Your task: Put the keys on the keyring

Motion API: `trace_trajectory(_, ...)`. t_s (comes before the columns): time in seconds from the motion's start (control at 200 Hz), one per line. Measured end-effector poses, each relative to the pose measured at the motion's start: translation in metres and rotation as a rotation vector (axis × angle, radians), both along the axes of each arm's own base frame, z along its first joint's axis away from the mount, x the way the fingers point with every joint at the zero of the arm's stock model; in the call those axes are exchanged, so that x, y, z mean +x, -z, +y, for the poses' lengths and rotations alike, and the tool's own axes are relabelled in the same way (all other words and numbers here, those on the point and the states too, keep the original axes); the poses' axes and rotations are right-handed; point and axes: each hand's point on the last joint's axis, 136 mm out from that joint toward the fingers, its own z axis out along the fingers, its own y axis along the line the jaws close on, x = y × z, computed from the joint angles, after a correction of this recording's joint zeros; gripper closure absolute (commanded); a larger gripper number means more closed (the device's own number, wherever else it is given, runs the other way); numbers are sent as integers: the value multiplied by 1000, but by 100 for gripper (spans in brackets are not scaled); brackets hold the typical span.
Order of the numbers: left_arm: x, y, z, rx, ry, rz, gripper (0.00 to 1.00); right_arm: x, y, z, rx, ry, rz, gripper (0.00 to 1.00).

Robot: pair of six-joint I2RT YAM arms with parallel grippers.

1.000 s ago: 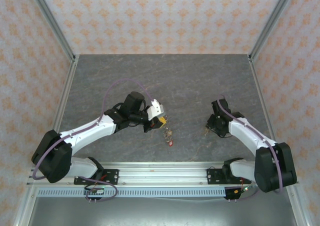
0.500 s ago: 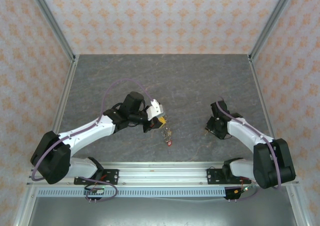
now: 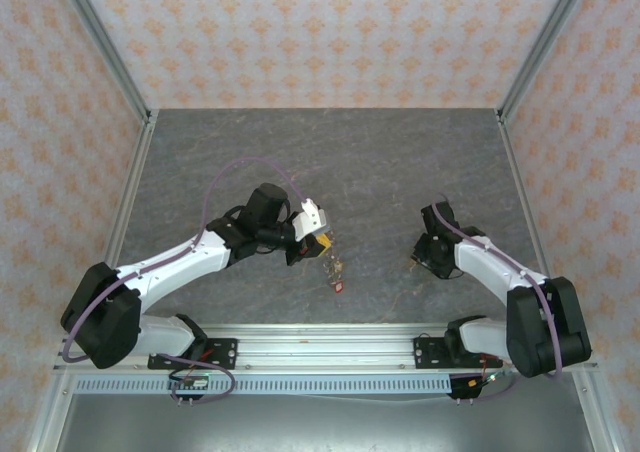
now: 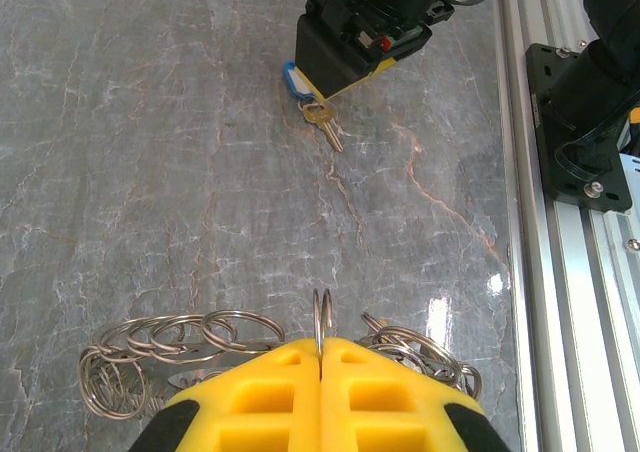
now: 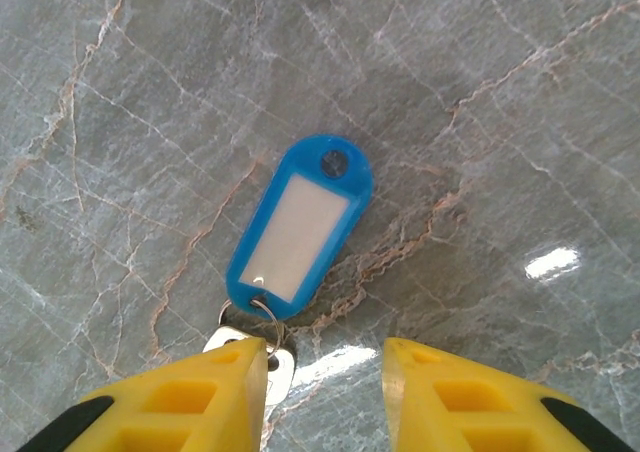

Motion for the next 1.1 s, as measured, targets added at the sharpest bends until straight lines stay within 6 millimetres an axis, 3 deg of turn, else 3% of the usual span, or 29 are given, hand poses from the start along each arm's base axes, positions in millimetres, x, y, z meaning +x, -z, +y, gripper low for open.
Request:
trace_trajectory(0.946,-1,0,1,3,0,5,100,0,4,1,5,-2,16,66)
trace_trajectory(1.101,-2,-6,2,-7,-1,-10,100,3,2,7,36,-11,4,63)
